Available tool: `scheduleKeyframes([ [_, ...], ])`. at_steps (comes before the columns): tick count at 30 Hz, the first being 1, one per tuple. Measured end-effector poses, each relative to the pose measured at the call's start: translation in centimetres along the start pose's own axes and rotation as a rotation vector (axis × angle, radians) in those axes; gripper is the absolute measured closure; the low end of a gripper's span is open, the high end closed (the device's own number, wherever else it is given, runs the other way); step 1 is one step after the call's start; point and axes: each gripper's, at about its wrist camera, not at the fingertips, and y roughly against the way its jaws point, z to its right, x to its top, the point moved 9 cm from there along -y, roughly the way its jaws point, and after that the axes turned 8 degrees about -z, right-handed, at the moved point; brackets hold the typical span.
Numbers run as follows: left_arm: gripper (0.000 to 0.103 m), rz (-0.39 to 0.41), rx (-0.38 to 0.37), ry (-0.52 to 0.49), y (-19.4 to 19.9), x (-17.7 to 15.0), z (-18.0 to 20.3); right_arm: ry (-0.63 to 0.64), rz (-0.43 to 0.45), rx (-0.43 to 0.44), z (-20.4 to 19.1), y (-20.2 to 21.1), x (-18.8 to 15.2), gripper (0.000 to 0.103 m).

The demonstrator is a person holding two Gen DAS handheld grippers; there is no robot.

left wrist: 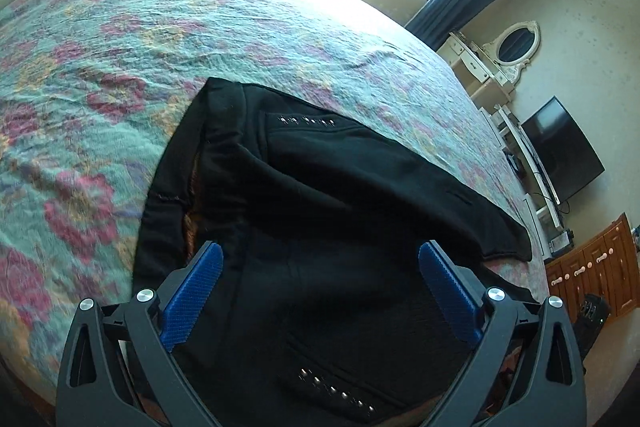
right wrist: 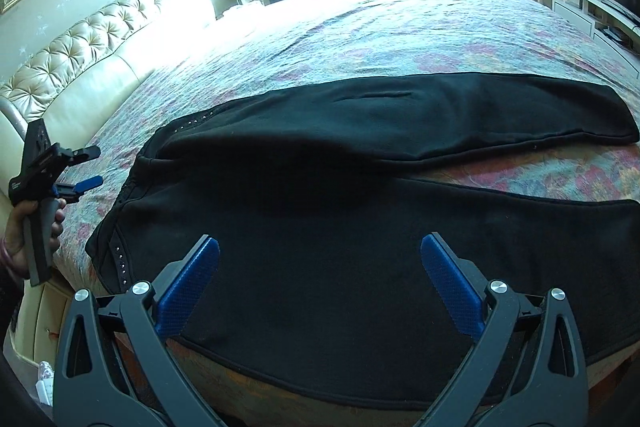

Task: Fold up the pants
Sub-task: 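Grasp the trouser waistband with the left gripper while the right gripper grasps the other waistband corner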

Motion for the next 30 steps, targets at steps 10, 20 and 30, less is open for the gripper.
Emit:
scheduleKeyframes([
  [10,0.005,-0.053,-0.223,0.243,-7.1,10.1,-11.3,0.019,-0.065,0.098,-0.8,-4.8,3.3,0.002],
  [20,0.005,-0.141,-0.273,0.065,-10.0,12.4,-7.7,0.022,-0.139,0.238,-1.4,-6.4,6.3,0.002],
  [30,0.062,-0.163,-0.106,0.068,-11.3,13.1,-10.1,0.385,-0.225,0.152,-0.5,-12.3,19.0,0.002],
])
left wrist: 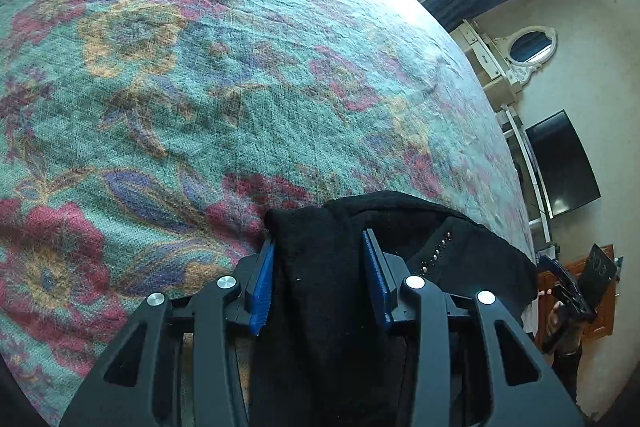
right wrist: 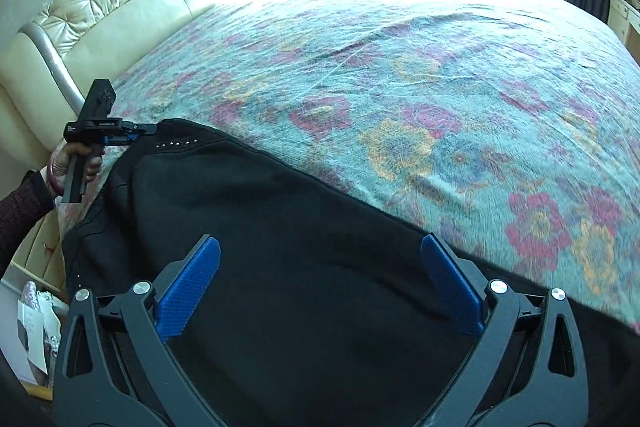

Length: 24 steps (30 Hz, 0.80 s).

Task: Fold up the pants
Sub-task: 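Grasp the trouser waistband with the left gripper while the right gripper grasps the other waistband corner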

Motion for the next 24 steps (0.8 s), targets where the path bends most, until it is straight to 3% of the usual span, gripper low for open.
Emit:
scheduleKeyframes([
  [5,0.066,0.001,0.043,-0.040,0.0,-0.2,-0.3,0.137,-0.139,0.011,0.1,-5.1,2.1,0.004],
  [6,0.066,0.004,0.054,-0.050,0.0,-0.1,-0.1,0.172,-0.171,0.013,-0.2,-6.1,2.0,0.010],
  [7,0.065,0.005,0.068,-0.067,-0.1,-0.2,0.0,0.199,-0.206,0.003,-0.2,-7.0,1.7,0.035],
  [8,0.061,0.003,0.076,-0.086,-0.2,-0.3,0.2,0.211,-0.247,-0.010,-0.1,-8.1,1.5,0.049],
  [10,0.036,-0.002,0.037,-0.129,-0.5,-0.4,1.3,0.195,-0.280,-0.009,0.1,-8.9,1.2,0.056],
  [11,0.031,-0.001,0.030,-0.142,-0.7,-0.5,1.6,0.201,-0.281,-0.013,0.0,-8.9,1.2,0.060],
  [13,0.031,-0.002,0.078,-0.167,-1.2,-0.4,1.9,0.212,-0.281,-0.008,-0.4,-8.6,1.2,0.088],
  [14,0.037,-0.001,0.108,-0.181,-1.4,-0.4,1.9,0.223,-0.279,-0.015,-0.7,-8.6,1.3,0.090],
  [15,0.065,-0.002,0.157,-0.180,-1.3,-0.3,1.3,0.236,-0.266,-0.034,-0.9,-8.2,1.3,0.093],
  [17,0.079,0.000,0.082,-0.150,-0.9,-0.1,1.5,0.262,-0.230,-0.078,-1.5,-7.4,1.4,0.095],
  [21,0.086,0.043,0.087,-0.215,-0.2,-0.5,3.5,0.289,-0.107,-0.158,-2.8,-3.9,1.6,0.096],
  [24,0.087,0.136,0.005,-0.212,2.4,-0.8,5.0,0.324,0.012,-0.219,-4.7,0.2,0.6,0.096],
])
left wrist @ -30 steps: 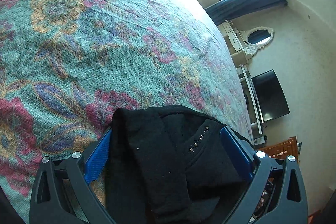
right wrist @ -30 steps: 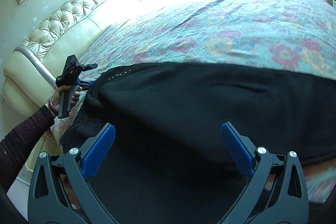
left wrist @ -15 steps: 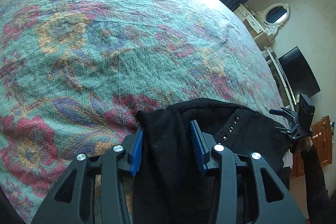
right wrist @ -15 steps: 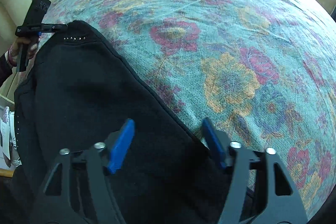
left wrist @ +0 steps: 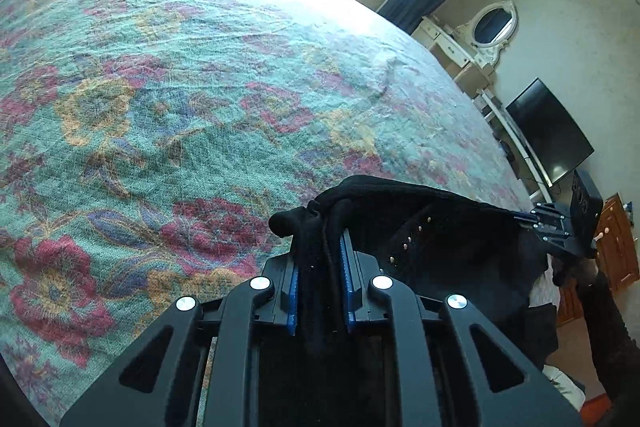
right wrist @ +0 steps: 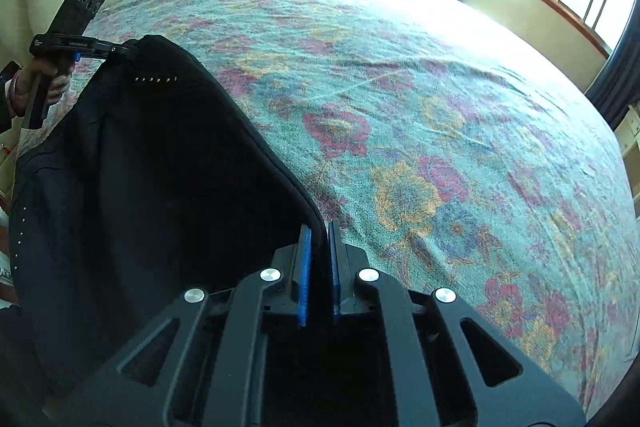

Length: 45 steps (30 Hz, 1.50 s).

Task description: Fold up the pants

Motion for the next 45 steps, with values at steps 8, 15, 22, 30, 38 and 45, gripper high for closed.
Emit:
scheduleKeyframes([
  [8,0.086,0.173,-0.104,-0.080,8.4,-5.1,5.7,0.081,0.156,-0.148,-8.8,8.4,-8.2,0.096],
  [15,0.063,0.121,-0.123,0.082,9.1,-16.5,3.9,0.094,0.008,-0.128,-16.3,5.1,-17.1,0.090],
  [22,0.043,0.219,-0.139,0.412,12.2,-23.2,-0.9,-0.407,0.062,0.156,-14.0,8.1,-17.8,0.044],
  [30,0.029,0.287,-0.217,0.508,11.2,-20.5,2.8,-1.171,0.250,0.606,-9.2,7.3,-20.0,0.044],
  [38,0.028,0.283,-0.048,0.622,9.0,-19.4,2.5,-1.285,0.211,0.603,-10.4,6.1,-19.2,0.044],
  [45,0.028,0.312,-0.028,0.661,8.8,-19.6,2.6,-1.342,0.241,0.546,-9.3,5.0,-20.1,0.075],
])
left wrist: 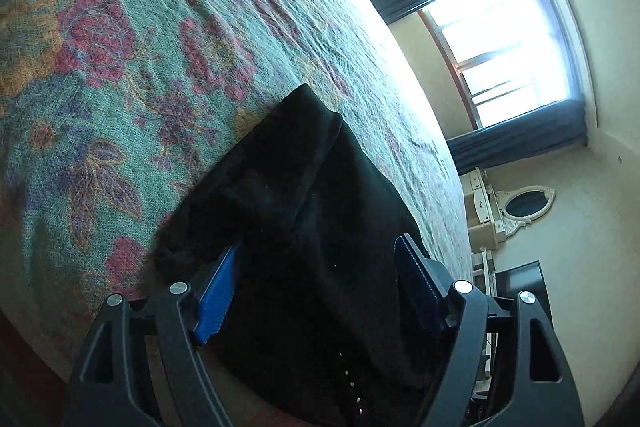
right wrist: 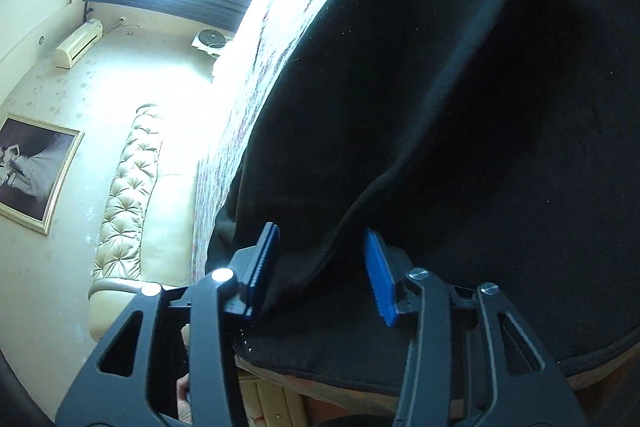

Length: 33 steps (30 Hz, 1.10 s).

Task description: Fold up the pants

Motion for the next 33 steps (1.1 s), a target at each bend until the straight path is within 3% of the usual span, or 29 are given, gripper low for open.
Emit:
scheduleKeyframes([
  [2,0.037,-0.004,0.000,0.010,-0.2,-1.1,-0.7,-0.023,0.003,0.002,0.9,-0.1,0.1,0.088],
  [4,0.070,-0.024,0.042,0.024,-0.7,-1.0,-1.5,-0.026,0.002,0.019,1.2,-0.1,0.1,0.090],
  [6,0.084,-0.032,0.040,0.056,-0.9,-1.1,-2.7,-0.016,0.005,0.022,1.2,0.1,-0.1,0.090],
  [7,0.087,-0.030,0.013,0.079,-0.9,-1.1,-3.1,-0.019,0.007,0.028,1.3,0.1,-0.1,0.091],
  [17,0.091,0.032,-0.040,0.093,1.8,-0.5,-0.8,-0.006,0.027,0.096,0.3,2.8,-1.5,0.094],
  [22,0.091,0.048,-0.039,0.039,3.9,-1.2,0.8,0.026,0.018,0.112,0.4,5.5,-3.4,0.095],
  [26,0.091,0.038,-0.027,0.033,4.8,-2.0,0.0,0.019,-0.023,0.088,1.8,6.0,-5.5,0.095],
  [30,0.091,0.017,0.037,0.028,4.5,-2.8,-2.8,0.013,-0.052,0.022,4.1,5.2,-6.7,0.095],
  [31,0.091,0.010,0.046,0.038,4.0,-3.0,-3.6,0.011,-0.059,0.003,4.9,4.9,-7.0,0.101],
  [33,0.091,-0.005,0.056,0.043,3.1,-3.3,-4.7,0.002,-0.077,0.007,5.7,4.4,-7.3,0.103],
])
